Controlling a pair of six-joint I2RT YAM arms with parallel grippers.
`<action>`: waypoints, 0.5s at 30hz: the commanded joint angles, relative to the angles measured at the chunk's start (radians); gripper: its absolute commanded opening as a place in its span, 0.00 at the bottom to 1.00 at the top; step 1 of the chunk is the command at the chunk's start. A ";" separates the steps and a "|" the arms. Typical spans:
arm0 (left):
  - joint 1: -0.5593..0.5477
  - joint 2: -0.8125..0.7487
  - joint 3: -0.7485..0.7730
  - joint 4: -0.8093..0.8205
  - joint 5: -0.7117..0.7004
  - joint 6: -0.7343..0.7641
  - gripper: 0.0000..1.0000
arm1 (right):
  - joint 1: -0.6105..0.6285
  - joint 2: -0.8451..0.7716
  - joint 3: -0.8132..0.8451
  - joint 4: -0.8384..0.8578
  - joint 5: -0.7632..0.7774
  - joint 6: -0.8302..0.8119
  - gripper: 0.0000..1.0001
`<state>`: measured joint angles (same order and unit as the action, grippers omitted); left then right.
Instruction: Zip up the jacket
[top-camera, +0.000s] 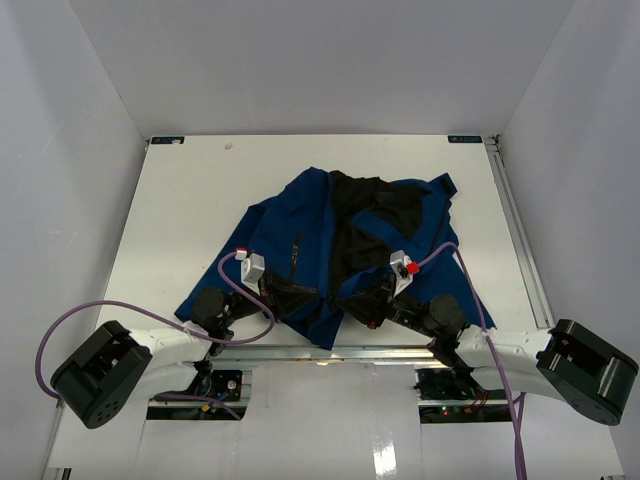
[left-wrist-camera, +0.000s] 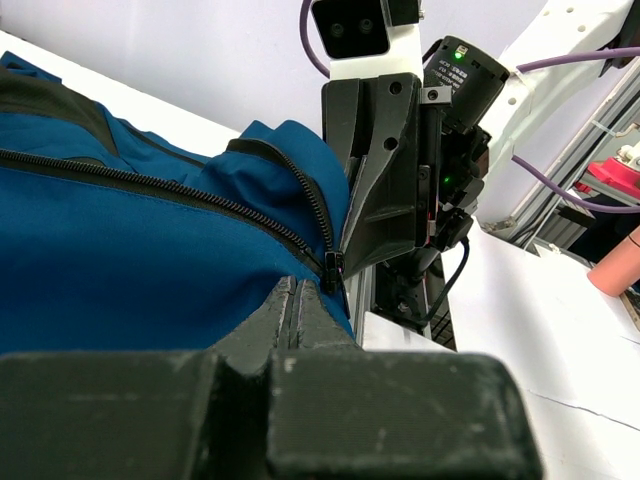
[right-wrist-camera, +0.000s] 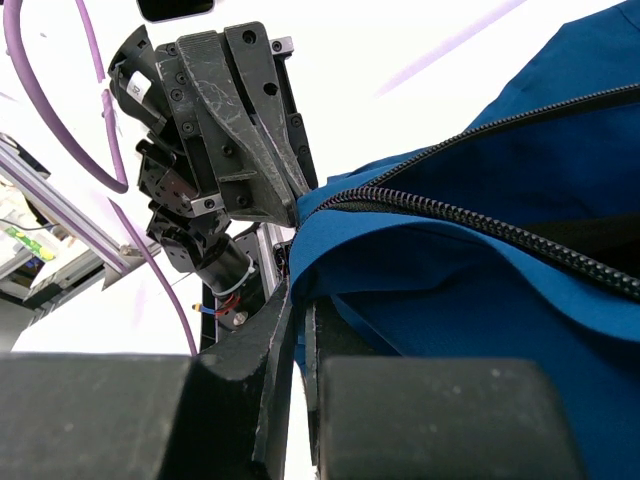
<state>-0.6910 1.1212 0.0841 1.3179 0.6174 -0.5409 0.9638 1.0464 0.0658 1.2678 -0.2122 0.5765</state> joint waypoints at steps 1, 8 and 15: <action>-0.001 -0.027 -0.009 0.296 0.009 0.016 0.00 | 0.000 0.011 0.045 0.181 -0.014 0.012 0.08; -0.001 -0.019 -0.018 0.330 0.024 0.021 0.00 | 0.000 0.059 0.056 0.196 -0.024 0.058 0.08; -0.001 -0.012 -0.029 0.346 0.050 0.061 0.00 | 0.000 0.058 0.051 0.194 -0.016 0.089 0.08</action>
<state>-0.6910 1.1091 0.0715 1.3178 0.6251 -0.5155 0.9638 1.1130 0.0837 1.2751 -0.2199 0.6384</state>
